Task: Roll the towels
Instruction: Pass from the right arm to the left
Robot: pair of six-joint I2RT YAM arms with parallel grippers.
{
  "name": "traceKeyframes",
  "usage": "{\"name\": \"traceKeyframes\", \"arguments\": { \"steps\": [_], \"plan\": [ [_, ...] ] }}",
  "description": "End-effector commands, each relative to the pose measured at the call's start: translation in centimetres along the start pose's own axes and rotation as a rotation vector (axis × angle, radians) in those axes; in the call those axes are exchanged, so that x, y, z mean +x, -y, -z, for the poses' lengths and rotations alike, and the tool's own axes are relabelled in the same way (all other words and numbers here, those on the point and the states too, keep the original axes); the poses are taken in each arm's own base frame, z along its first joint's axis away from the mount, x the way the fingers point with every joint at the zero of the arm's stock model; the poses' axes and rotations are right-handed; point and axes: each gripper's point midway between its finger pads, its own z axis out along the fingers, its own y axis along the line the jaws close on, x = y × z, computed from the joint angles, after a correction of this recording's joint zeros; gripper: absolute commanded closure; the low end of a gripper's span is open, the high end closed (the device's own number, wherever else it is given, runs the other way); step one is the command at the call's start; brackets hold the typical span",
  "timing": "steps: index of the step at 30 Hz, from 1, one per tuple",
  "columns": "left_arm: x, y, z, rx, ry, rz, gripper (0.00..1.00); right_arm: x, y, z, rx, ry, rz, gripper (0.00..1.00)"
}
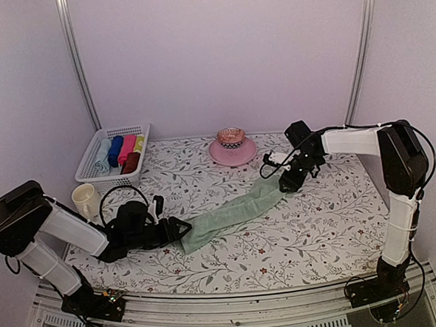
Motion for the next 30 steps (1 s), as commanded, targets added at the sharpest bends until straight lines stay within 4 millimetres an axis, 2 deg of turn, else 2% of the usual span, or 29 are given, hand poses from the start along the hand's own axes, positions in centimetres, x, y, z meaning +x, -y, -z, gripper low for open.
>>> {"name": "traceKeyframes", "arguments": {
  "steps": [1, 4, 10, 19, 23, 30],
  "plan": [
    [-0.6, 0.1, -0.4, 0.05, 0.023, 0.055, 0.38, 0.4, -0.5, -0.6, -0.014, -0.02, -0.005, 0.38],
    [-0.7, -0.1, -0.2, 0.06, 0.037, 0.08, 0.38, 0.4, -0.4, -0.6, -0.013, -0.02, -0.007, 0.38],
    [-2.4, 0.4, 1.5, 0.121, 0.167, 0.098, 0.39, 0.5, -0.5, -0.8, -0.018, -0.023, -0.006, 0.38],
    [-1.5, 0.8, 0.1, 0.201, 0.115, 0.143, 0.42, 0.5, -0.6, -0.9, -0.019, -0.025, -0.006, 0.38],
    [-1.3, -0.1, 0.3, 0.186, 0.125, 0.189, 0.45, 0.6, -0.6, -1.0, -0.019, -0.028, -0.007, 0.38],
    [-1.4, -1.0, 0.9, 0.091, 0.15, 0.183, 0.37, 0.8, -0.6, -1.2, -0.017, -0.036, -0.007, 0.38]
  ]
}}
